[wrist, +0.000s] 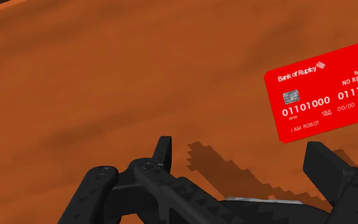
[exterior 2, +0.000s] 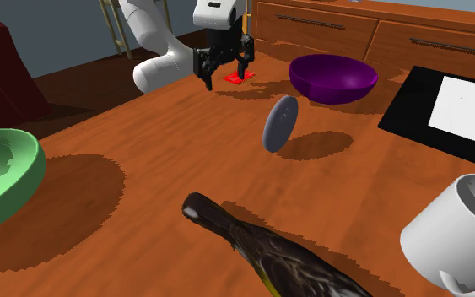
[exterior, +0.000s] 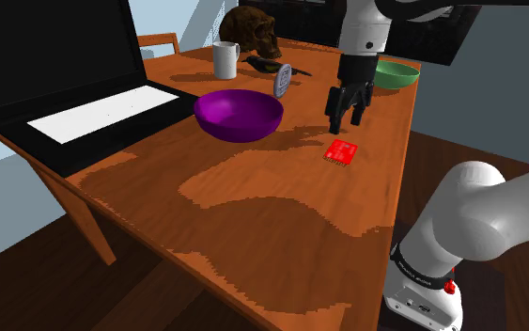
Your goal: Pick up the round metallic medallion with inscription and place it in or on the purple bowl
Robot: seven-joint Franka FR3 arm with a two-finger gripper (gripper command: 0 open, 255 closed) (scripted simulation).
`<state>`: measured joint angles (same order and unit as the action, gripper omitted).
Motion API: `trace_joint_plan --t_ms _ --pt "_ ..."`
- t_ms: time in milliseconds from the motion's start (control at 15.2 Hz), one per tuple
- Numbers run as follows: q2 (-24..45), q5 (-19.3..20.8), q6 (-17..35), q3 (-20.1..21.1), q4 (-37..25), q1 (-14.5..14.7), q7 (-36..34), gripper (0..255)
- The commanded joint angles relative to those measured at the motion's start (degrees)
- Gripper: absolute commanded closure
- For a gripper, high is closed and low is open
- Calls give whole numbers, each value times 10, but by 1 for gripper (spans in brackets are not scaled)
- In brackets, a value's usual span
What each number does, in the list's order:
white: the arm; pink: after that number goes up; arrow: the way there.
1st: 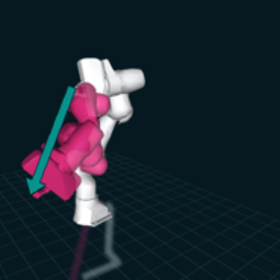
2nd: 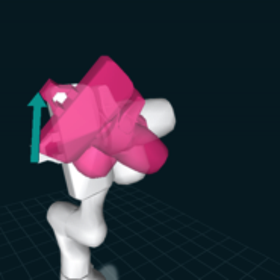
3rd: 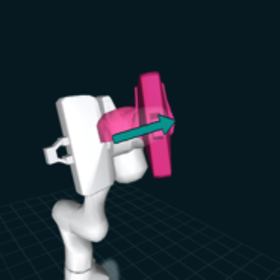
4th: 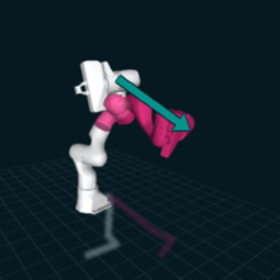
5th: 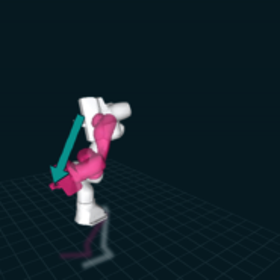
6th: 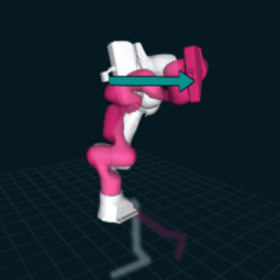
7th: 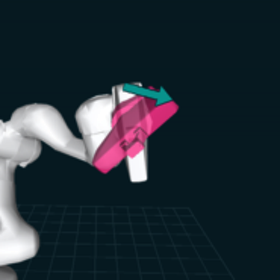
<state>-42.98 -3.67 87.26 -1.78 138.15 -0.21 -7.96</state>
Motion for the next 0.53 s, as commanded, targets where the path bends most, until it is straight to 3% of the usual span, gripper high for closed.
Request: trace_joint_plan --t_ms 0,462 --pt "0 0 0 0 0 0 0 0" --pt "129 -31 47 54 -120 -56 -217 0"
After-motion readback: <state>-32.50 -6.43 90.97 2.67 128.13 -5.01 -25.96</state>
